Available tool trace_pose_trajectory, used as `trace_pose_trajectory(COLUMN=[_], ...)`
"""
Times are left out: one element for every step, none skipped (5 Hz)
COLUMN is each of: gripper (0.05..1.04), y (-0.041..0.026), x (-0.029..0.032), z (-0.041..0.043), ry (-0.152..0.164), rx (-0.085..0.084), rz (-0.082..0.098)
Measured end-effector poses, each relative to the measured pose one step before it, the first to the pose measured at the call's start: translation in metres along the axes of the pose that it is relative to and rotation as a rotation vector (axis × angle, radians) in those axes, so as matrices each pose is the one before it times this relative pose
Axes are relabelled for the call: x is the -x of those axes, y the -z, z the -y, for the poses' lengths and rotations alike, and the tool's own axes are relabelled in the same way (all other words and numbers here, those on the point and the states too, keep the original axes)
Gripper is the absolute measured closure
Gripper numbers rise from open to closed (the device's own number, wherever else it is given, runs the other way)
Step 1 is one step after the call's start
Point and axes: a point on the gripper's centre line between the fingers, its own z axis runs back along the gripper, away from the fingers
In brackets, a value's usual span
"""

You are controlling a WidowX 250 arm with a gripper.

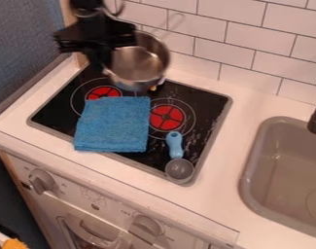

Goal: Take the silver pot and put it on the upper right corner of the hob

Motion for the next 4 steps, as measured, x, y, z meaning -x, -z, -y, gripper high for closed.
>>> trace_pose_trajectory(gripper=[1.001,1.001,1.001,1.001], y=[0.00231,0.01147,0.01344,0.01862], x=[0.01266,0.01265,0.00333,0.00725], z=[0.02852,0.02156,0.01856,0.0089], ry=[0.0254,0.0161,0.0178,0.0273], rx=[0.0241,0.0126,0.0047,-0.0189], rz=[-0.0043,-0.0288,-0.0179,-0.0391])
